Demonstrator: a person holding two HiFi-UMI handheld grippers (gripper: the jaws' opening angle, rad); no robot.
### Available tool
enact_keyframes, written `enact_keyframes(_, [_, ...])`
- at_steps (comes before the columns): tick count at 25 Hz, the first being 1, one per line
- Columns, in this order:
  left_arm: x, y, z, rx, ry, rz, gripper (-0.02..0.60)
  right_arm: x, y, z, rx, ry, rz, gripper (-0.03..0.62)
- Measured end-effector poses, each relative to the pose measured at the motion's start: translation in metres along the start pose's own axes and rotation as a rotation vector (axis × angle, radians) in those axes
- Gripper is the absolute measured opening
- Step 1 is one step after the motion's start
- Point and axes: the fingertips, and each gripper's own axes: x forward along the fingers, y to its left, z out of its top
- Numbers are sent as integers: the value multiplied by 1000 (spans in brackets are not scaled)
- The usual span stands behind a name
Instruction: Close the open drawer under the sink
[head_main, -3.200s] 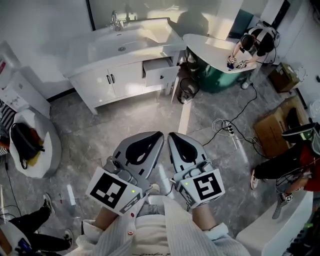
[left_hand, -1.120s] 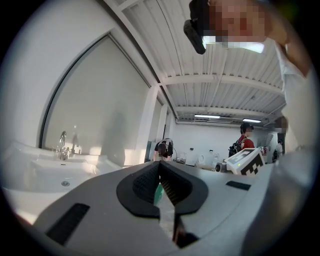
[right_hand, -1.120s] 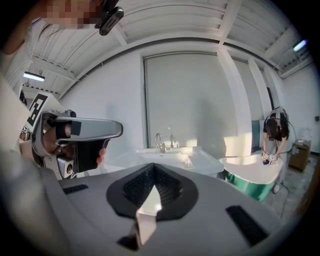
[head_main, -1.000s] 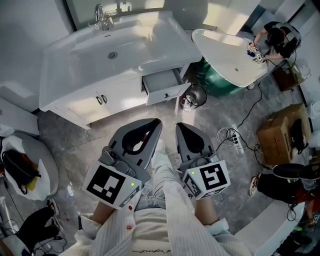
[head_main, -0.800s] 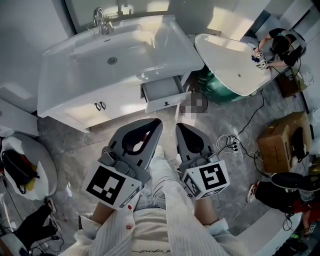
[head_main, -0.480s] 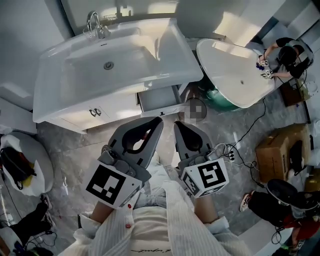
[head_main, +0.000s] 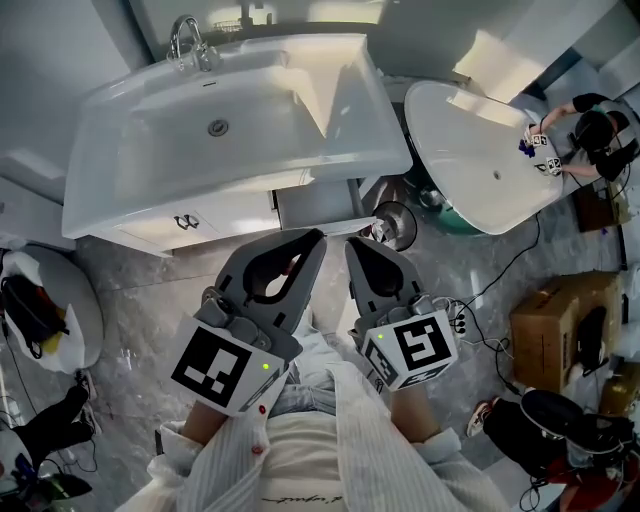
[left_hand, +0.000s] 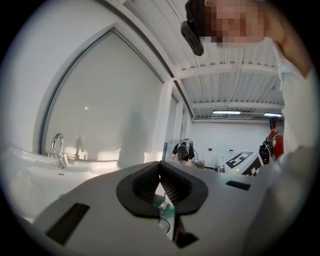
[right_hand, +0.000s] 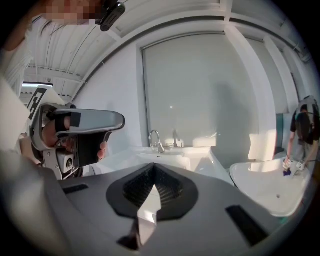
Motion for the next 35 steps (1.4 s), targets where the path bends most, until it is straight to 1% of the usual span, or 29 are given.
enact_keyframes(5, [3,7,4,10,4,1,15,8,-3,2,4,-5,1,9])
enact_keyframes(11, [11,19,5,19,5,-1,15,19,-6,7,12,-17,-16,9])
enact_keyframes(17, [17,30,-14,8,26,12,15,30,-14,-3,27,-3,-33,9])
enact_keyframes(21, [25,43,-39,-2,59,23,15,45,-21,-20,33,19,-45,9])
enact_keyframes(26, [34,59,-81,-29,93,37,15,62,-30,-51,36,44,-61,9])
enact_keyframes(32, [48,70,-143,-32,127,52,15,77,-50,-104,45,60,-102,9])
enact_keyframes(35, [51,72,-173,-38,147,71,15,83,-60,-133,55,65,-119,10])
